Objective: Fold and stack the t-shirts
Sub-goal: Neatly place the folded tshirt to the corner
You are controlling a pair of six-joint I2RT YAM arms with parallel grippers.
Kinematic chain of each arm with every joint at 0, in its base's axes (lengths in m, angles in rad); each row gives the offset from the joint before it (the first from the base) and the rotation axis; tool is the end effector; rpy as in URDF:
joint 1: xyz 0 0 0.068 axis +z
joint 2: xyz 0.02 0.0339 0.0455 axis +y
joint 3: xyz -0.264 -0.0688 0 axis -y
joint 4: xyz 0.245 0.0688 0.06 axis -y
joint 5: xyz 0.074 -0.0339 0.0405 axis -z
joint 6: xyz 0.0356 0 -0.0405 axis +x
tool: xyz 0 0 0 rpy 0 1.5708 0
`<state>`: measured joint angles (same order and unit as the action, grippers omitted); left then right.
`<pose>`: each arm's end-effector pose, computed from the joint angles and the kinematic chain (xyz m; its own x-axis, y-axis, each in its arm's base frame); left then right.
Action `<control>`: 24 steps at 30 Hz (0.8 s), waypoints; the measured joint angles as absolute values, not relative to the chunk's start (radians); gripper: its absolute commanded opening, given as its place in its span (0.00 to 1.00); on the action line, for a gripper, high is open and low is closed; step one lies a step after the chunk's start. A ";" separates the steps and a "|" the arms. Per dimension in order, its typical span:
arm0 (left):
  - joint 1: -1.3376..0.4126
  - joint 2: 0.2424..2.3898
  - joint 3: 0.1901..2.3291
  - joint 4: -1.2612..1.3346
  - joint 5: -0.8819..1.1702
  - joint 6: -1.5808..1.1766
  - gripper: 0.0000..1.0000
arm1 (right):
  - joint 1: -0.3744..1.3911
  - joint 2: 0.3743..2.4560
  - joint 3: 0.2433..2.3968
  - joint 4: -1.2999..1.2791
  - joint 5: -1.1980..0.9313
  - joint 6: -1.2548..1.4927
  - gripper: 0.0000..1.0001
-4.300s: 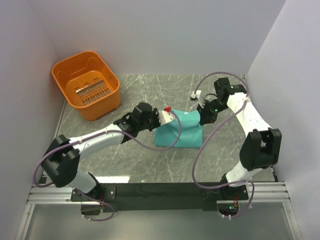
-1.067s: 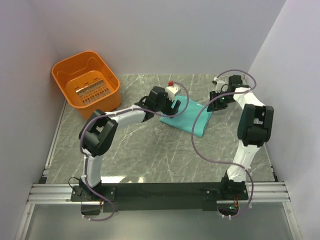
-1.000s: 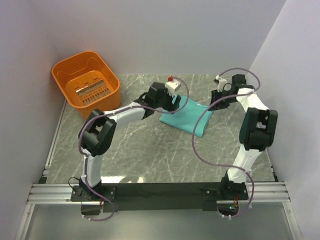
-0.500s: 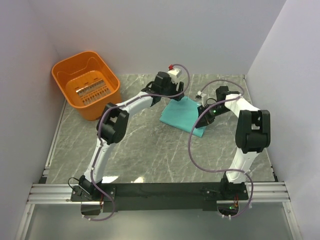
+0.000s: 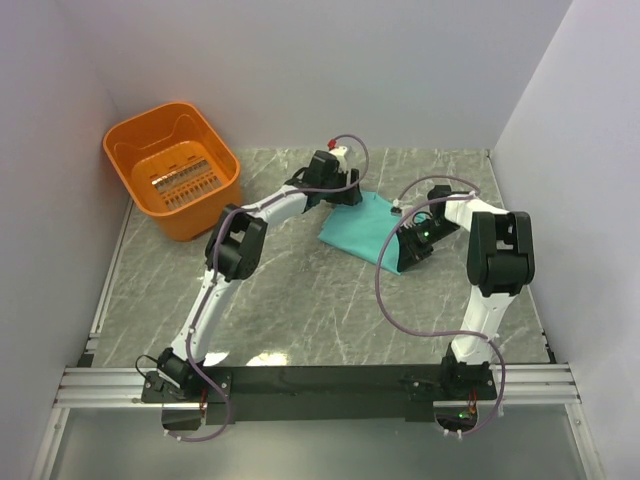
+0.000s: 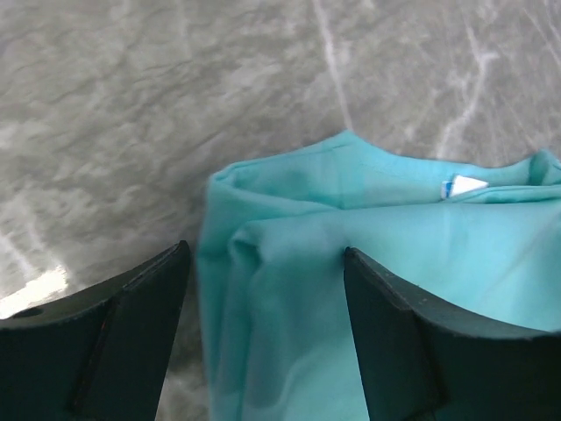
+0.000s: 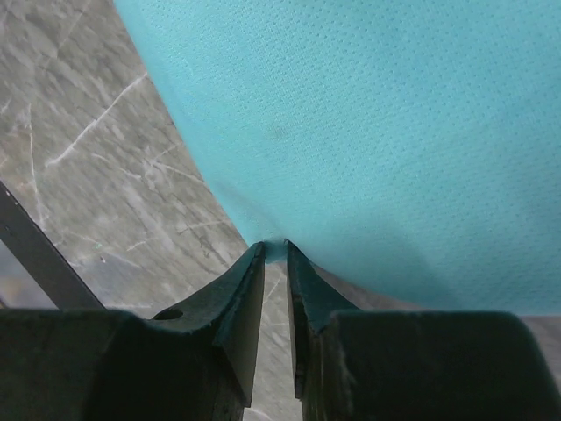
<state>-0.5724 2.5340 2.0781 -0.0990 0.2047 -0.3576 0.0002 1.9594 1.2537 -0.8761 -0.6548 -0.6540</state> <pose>0.4800 -0.3179 0.1529 -0.6513 0.0120 -0.7587 0.4778 0.7832 -0.3978 0.3443 0.0217 0.1424 -0.7976 -0.4827 -0.3617 -0.6031 0.6294 0.4900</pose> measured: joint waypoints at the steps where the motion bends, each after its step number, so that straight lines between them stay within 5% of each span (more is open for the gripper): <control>1: -0.567 2.536 2.080 -0.101 0.204 -0.365 0.77 | 0.000 1.963 1.254 -0.876 -0.657 -0.644 0.24; 13: -0.533 2.419 1.884 0.002 0.200 -0.353 0.85 | -0.070 1.899 1.305 -0.995 -0.694 -0.728 0.30; 21: -0.536 1.882 1.484 0.119 0.101 -0.220 0.91 | -0.162 1.632 1.309 -0.815 -0.676 -0.566 0.63; 24: -0.537 1.657 1.381 0.171 0.069 -0.192 0.92 | -0.150 1.606 1.250 -0.694 -0.649 -0.451 0.64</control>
